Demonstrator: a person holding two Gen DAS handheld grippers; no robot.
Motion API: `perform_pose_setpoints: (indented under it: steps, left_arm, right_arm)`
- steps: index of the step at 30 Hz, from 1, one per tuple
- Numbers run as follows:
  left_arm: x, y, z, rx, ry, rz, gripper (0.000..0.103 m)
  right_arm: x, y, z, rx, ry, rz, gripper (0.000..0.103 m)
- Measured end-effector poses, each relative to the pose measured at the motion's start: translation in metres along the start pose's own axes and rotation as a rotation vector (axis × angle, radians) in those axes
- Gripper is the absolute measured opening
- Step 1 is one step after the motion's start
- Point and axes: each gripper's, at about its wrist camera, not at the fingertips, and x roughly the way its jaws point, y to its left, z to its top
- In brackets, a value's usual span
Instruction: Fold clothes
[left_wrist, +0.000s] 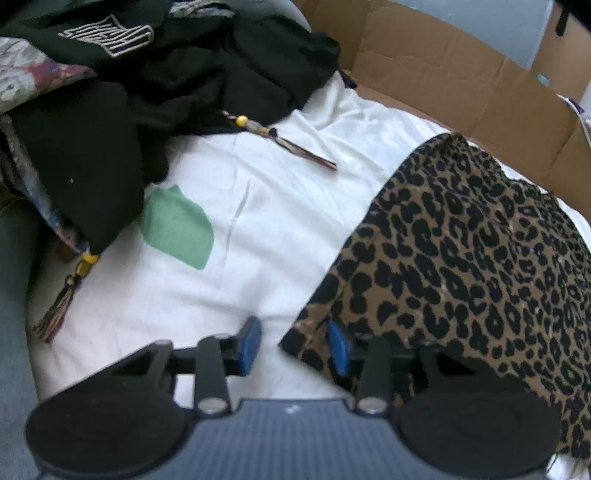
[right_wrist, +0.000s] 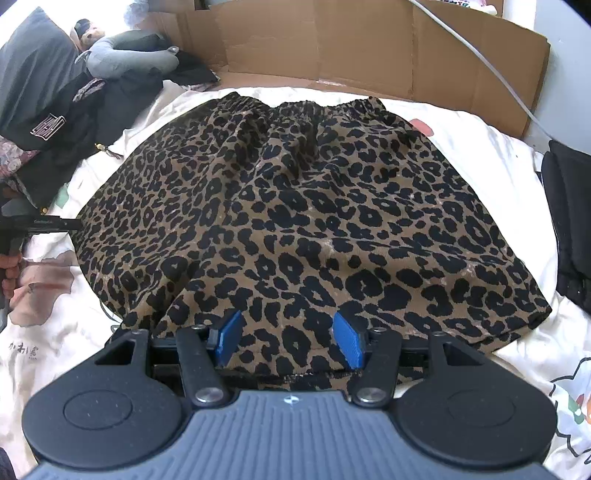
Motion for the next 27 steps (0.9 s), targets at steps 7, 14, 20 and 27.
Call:
perform_pose_setpoints:
  steps: [7,14,20,27]
  left_arm:
    - [0.002,-0.011,0.0,0.089,0.017,0.029,0.032]
    - [0.001,-0.011,0.008,0.11,0.058,-0.013,0.005]
    - [-0.025,-0.011,0.025,0.154,0.039,-0.039,0.004]
    - [-0.031,-0.012,0.04,0.176,0.042,-0.031,0.005]
  right_arm:
    - [0.003,0.002,-0.003,-0.013,0.01,-0.009,0.062]
    - [0.005,0.005,-0.003,-0.022,0.012,-0.008,0.062]
    - [0.004,0.003,0.001,-0.017,-0.001,-0.005,0.062]
    - [0.009,0.005,0.0,-0.031,0.004,0.005,0.062]
